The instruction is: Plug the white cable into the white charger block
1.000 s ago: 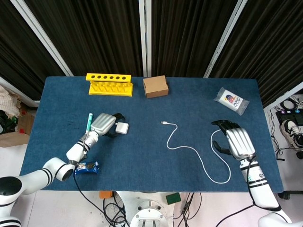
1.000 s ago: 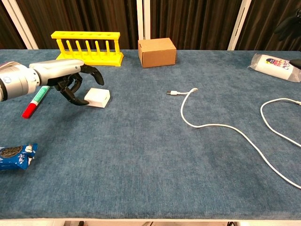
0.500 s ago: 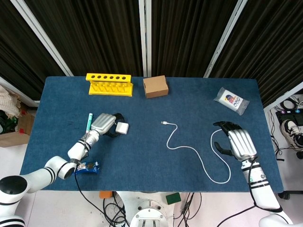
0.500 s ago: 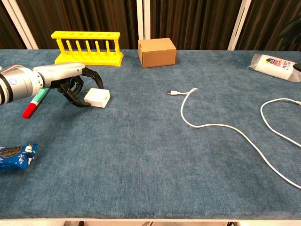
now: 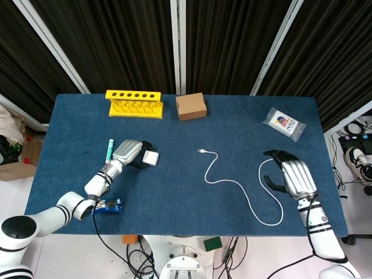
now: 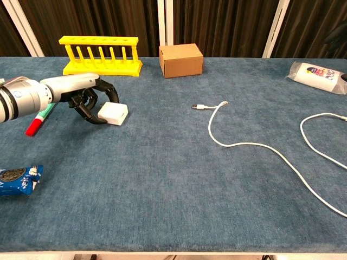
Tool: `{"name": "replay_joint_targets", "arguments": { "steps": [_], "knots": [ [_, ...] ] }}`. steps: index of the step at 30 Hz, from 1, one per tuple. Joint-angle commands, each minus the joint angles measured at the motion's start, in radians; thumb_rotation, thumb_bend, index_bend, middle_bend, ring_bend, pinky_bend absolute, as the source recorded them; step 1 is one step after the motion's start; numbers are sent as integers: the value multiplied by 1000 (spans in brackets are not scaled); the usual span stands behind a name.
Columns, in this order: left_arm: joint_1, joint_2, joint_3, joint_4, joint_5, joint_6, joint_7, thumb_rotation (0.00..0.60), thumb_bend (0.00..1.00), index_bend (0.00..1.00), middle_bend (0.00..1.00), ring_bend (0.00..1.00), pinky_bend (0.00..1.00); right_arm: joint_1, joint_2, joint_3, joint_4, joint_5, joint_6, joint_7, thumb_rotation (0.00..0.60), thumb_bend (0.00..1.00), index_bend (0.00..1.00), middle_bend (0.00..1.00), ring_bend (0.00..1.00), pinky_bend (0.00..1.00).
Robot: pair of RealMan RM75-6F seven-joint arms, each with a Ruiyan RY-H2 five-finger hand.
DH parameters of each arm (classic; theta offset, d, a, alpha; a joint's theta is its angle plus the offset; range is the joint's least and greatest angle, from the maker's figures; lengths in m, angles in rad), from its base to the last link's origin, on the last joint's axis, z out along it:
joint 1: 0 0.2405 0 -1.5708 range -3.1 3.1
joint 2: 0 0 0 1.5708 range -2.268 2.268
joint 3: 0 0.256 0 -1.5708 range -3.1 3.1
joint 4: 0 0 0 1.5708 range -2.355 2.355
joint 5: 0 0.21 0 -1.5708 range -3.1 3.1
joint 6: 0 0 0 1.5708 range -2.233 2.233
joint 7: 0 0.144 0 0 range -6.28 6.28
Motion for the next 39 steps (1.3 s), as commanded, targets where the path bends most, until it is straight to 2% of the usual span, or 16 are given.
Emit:
{"name": "replay_joint_targets", "arguments": {
  "steps": [1,5,8,10,12,17,22,26,30,35,39],
  "knots": [
    [12,-6,-19,7,-17,31,-4,600,218,556,479,737,885,0,3,1,-3,-1,-1,-1,600,327,295,285,217,342],
    [26,35,-39,-58,-48,38,3,600,218,619,542,742,893,12,0,16,-6,-7,-6,-8,600,327,295,291,224,378],
    [42,73,-56,-137,-80,50,34,600,218,626,557,747,896,46,-18,42,0,7,-37,-21,600,327,294,319,275,497],
    [52,104,-63,-201,-104,59,89,600,218,632,570,751,901,91,-49,78,16,44,-72,-56,600,329,303,330,338,583],
    [61,131,-70,-266,-136,70,162,600,218,633,572,751,902,148,-93,122,40,107,-121,-96,600,341,319,352,406,666],
    [79,174,-81,-413,-214,108,345,600,218,633,573,752,906,344,-215,216,163,341,-290,-259,600,340,328,434,478,750],
    [86,194,-71,-491,-252,125,448,600,218,633,569,751,911,533,-350,242,342,572,-362,-472,600,332,329,511,567,836],
    [94,199,-60,-518,-268,137,496,600,218,633,565,751,914,654,-448,248,459,781,-376,-608,600,319,361,516,572,840],
    [101,203,-56,-526,-276,141,508,600,218,633,564,751,914,750,-525,237,551,960,-365,-727,600,321,414,440,542,840],
    [104,199,-50,-519,-274,134,498,600,217,633,563,751,917,812,-605,226,631,1054,-346,-788,600,329,439,396,481,829],
    [103,191,-43,-505,-266,126,495,600,218,633,563,751,922,838,-649,230,665,1073,-325,-796,600,330,445,307,294,659]
  ]
}}
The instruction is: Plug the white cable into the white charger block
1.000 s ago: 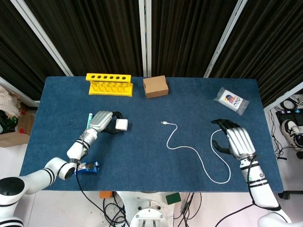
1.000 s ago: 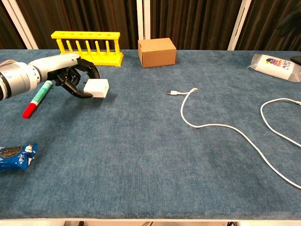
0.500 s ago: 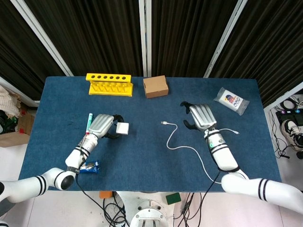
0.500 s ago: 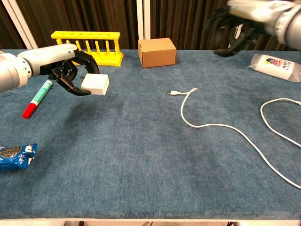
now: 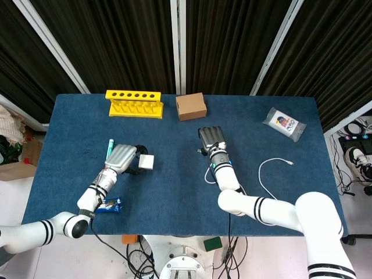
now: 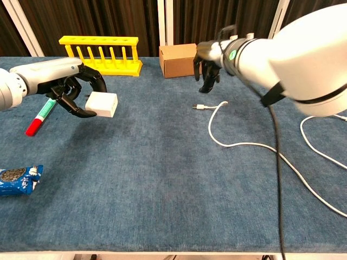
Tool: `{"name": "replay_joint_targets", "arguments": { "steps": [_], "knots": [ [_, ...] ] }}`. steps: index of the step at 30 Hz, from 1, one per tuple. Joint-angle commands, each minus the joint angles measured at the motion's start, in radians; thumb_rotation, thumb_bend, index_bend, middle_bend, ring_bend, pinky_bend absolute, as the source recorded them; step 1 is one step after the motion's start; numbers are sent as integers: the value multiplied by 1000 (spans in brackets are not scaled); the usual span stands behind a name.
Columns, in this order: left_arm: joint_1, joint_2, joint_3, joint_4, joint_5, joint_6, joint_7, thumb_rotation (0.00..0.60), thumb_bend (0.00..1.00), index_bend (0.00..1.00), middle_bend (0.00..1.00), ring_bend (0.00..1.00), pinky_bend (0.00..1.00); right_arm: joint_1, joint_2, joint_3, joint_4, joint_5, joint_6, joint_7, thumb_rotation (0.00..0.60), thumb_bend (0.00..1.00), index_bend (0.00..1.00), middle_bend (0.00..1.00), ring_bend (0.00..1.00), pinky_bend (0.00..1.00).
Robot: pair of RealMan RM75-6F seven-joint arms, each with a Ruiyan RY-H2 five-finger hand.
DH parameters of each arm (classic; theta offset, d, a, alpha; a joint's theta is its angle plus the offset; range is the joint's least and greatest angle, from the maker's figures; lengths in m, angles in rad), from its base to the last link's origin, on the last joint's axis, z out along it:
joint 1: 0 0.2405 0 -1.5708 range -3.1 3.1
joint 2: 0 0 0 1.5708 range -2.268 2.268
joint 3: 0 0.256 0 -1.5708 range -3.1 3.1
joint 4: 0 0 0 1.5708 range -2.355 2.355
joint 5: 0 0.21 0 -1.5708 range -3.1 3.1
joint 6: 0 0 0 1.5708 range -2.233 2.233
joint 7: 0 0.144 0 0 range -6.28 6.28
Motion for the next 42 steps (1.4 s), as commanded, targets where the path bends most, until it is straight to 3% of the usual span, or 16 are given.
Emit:
{"name": "replay_joint_targets", "arguments": {
  "steps": [1,7,17,42],
  "knots": [
    [-1,-5,3,6,4,-5,-2,600,218,634,563,751,922,23,-38,0,29,12,23,-15,600,336,450,289,270,632],
    [3,-6,6,7,15,-4,-13,600,218,634,562,751,922,43,-75,-15,57,26,47,-58,600,362,508,223,173,518],
    [9,-6,11,13,26,-8,-26,600,218,634,562,751,922,25,-103,-26,102,74,60,-99,600,362,519,225,173,504],
    [9,-11,14,32,37,-30,-46,600,218,634,559,751,922,26,-214,28,244,74,39,-144,600,390,519,214,173,503]
  ]
}}
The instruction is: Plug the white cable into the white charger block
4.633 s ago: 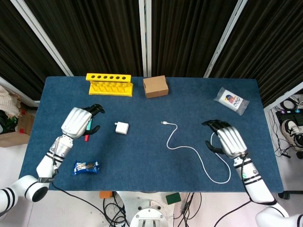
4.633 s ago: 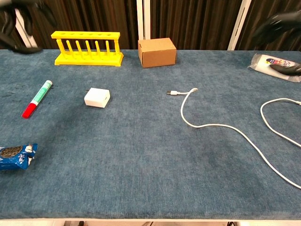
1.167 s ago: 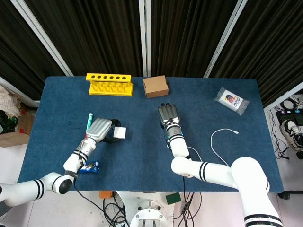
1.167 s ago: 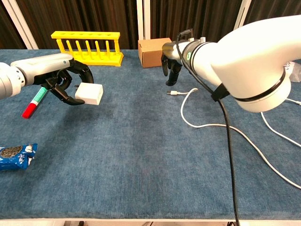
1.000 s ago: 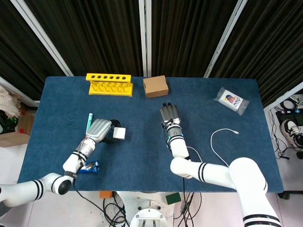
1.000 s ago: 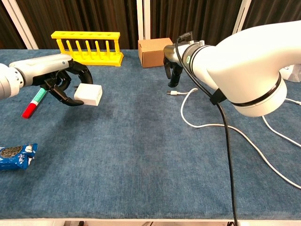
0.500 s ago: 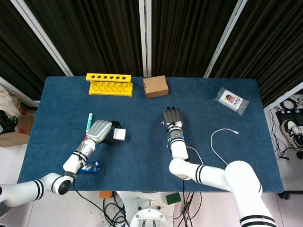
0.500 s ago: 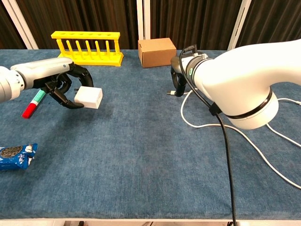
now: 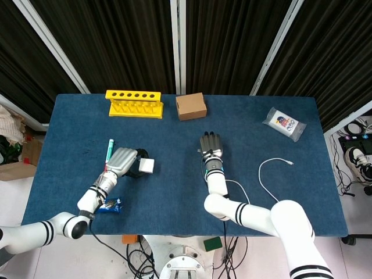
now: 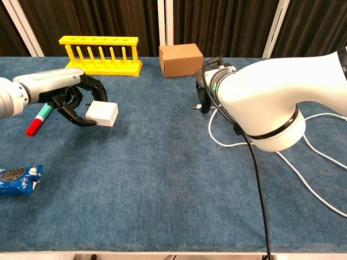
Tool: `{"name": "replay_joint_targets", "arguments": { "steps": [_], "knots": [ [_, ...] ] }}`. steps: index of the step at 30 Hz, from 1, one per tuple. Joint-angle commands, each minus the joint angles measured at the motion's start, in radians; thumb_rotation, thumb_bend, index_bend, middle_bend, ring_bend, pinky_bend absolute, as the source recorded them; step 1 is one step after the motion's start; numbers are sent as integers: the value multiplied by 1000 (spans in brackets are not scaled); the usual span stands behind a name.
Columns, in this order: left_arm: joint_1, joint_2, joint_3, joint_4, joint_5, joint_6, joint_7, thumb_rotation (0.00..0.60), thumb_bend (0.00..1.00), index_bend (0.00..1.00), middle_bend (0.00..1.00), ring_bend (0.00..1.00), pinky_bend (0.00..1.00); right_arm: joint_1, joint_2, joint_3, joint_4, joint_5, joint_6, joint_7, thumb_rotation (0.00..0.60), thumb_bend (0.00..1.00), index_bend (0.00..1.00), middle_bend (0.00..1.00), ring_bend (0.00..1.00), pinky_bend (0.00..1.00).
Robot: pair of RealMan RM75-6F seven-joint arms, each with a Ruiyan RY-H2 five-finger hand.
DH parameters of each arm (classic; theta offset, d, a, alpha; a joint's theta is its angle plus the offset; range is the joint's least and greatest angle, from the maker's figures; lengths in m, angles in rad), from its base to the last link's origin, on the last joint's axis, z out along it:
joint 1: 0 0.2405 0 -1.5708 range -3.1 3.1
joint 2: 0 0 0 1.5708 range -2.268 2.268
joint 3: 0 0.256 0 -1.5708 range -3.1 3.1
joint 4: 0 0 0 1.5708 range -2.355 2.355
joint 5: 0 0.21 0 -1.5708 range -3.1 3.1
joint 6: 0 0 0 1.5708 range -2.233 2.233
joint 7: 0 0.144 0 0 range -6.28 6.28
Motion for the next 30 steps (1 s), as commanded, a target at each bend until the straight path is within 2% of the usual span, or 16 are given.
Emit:
{"name": "replay_joint_targets", "arguments": {
  "steps": [1,18,28,30],
  "knots": [
    [1,1,0,2,1,0,-2,600,218,634,559,751,922,-2,-6,4,7,-7,-4,-1,600,390,523,215,173,503],
    [5,2,3,2,1,-3,-1,600,218,634,559,751,922,-13,-28,27,34,-25,-9,-22,600,397,550,222,173,504],
    [7,4,1,-3,-4,-2,4,600,218,634,558,751,922,-16,-40,41,54,-44,-11,-21,600,490,624,246,177,513],
    [9,7,2,-4,-5,0,7,600,218,634,558,751,922,-18,-35,39,44,-64,-9,-15,600,543,640,255,178,514]
  ]
}}
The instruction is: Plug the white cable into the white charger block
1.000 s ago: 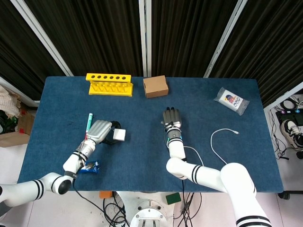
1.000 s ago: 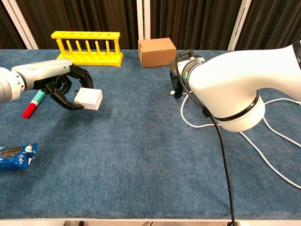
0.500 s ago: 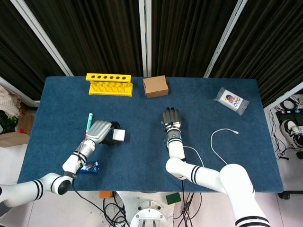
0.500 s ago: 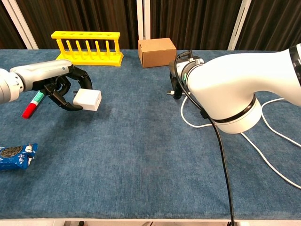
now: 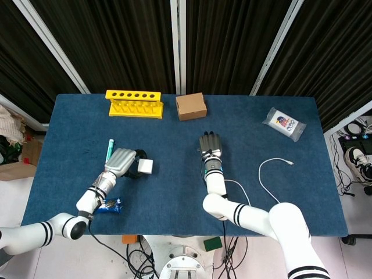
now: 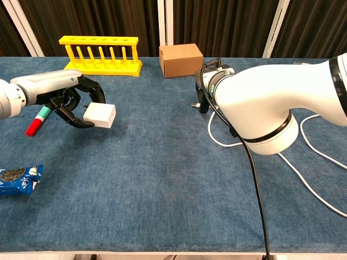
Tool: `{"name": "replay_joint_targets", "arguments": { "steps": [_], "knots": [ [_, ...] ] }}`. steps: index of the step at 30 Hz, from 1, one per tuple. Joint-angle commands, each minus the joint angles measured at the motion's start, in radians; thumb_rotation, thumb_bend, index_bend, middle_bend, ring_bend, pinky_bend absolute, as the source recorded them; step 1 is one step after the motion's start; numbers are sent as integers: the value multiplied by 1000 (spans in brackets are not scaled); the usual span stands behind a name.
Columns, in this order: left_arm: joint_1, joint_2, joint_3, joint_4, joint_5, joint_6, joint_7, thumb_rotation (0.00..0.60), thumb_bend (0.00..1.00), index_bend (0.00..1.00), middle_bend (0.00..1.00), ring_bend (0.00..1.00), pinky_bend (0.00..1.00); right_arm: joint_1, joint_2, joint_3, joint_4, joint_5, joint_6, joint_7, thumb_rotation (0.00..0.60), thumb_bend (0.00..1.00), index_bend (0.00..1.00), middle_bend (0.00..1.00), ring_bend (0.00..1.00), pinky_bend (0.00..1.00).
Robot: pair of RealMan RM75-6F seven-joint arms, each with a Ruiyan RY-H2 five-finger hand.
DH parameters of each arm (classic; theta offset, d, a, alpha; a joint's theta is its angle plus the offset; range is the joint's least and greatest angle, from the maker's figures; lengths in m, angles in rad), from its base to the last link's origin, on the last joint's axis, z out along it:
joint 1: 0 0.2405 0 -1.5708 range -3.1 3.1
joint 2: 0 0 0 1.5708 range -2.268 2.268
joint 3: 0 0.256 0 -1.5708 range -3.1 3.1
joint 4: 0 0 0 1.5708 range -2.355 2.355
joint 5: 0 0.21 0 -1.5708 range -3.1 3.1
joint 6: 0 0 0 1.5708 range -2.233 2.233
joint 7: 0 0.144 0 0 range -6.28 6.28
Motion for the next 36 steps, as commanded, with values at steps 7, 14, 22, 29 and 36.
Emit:
{"name": "replay_joint_targets", "arguments": {
  "steps": [7,14,22,29,36],
  "knots": [
    [9,28,-2,-27,-11,13,18,600,218,634,558,751,922,-54,96,-21,-166,-230,27,164,600,630,676,318,233,527],
    [12,64,-9,-83,-27,30,58,600,218,634,558,751,922,-116,191,-25,-324,-444,16,385,600,890,638,409,355,544],
    [14,100,-15,-152,-54,50,107,600,219,633,558,751,922,-126,242,-56,-418,-521,24,410,600,1000,644,524,417,561],
    [10,132,-33,-198,-87,65,140,600,218,634,558,751,922,-131,294,-87,-503,-523,47,360,600,1000,654,584,449,583],
    [-11,159,-69,-233,-143,67,168,600,218,634,559,751,923,-125,321,-109,-563,-475,93,272,600,1000,655,601,461,595]
  ]
}}
